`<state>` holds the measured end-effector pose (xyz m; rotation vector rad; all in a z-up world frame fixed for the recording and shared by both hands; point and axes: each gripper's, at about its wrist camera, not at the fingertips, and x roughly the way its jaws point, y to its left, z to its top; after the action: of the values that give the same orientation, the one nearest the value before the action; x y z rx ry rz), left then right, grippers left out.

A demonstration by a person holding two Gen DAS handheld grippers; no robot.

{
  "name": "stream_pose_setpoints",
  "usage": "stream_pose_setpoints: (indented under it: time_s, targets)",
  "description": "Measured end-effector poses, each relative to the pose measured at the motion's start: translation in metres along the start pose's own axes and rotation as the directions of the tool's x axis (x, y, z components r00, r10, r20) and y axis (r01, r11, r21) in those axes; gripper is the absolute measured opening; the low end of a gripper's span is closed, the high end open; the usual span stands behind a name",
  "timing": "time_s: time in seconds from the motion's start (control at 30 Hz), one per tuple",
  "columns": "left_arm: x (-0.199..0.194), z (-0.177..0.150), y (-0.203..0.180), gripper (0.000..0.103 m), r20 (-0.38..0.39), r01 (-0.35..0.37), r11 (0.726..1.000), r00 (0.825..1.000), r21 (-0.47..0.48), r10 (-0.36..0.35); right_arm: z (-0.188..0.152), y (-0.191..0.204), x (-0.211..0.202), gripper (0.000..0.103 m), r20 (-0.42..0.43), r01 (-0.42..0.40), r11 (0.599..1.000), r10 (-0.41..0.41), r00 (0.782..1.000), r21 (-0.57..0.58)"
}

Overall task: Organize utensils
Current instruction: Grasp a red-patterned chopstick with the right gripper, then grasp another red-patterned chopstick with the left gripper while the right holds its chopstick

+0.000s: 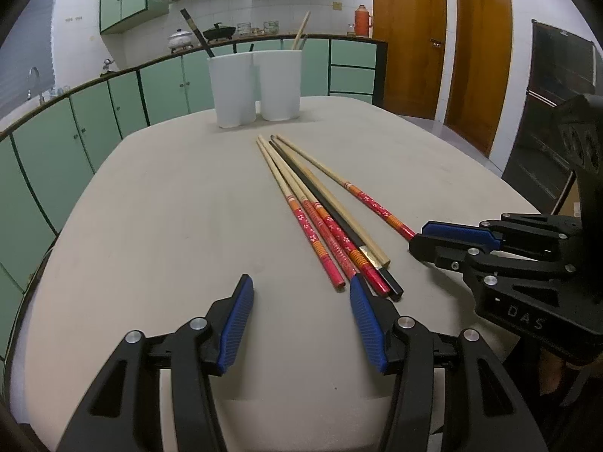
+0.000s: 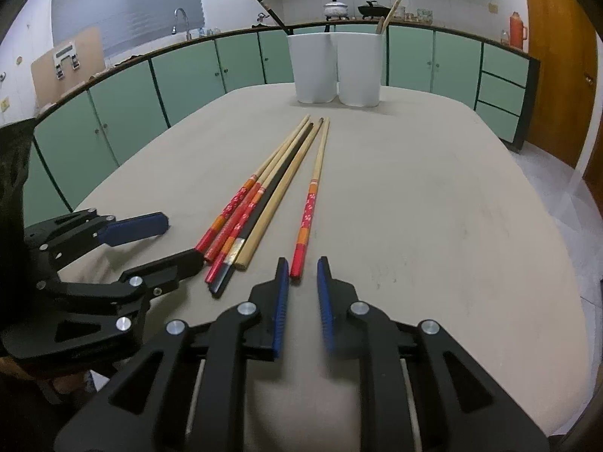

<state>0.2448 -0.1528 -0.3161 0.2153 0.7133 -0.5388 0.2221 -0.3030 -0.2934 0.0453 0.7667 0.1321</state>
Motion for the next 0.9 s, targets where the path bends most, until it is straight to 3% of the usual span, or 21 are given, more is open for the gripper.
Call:
stream_pose_setpoints:
  time_s: [0.2, 0.6, 0.63, 0.7, 0.73, 0.9]
  targets:
    - [-0.002, -0.002, 0.007, 0.037, 0.005, -0.001, 1.000, 1.000, -0.027, 0.001, -0.005, 0.000, -0.002, 0.006, 0.019, 0.066, 0.998, -0.066, 0.998, 0.016]
    - [0.007, 0.005, 0.002, 0.037, 0.010, -0.010, 1.000, 1.000, -0.027, 0.010, -0.003, -0.003, 0.000, 0.009, 0.020, 0.043, 0.999, -0.043, 0.999, 0.027]
    - [0.009, 0.006, 0.004, 0.034, 0.013, -0.017, 0.999, 1.000, -0.039, 0.017, -0.003, -0.003, 0.001, 0.008, 0.023, 0.050, 0.998, -0.051, 0.998, 0.026]
    - [0.010, 0.007, 0.009, 0.012, 0.015, -0.032, 0.998, 0.999, -0.061, 0.033, -0.003, -0.002, 0.001, 0.005, 0.028, 0.088, 0.996, -0.088, 0.996, 0.022]
    - [0.011, 0.007, 0.014, 0.007, 0.014, -0.041, 0.996, 0.999, -0.081, 0.042, -0.004, -0.003, 0.000, 0.006, 0.032, 0.110, 0.994, -0.111, 0.993, 0.027]
    - [0.006, 0.003, 0.029, 0.006, 0.014, -0.103, 0.983, 0.994, -0.153, 0.107, -0.008, -0.006, -0.005, 0.005, 0.036, 0.189, 0.979, -0.192, 0.981, 0.077]
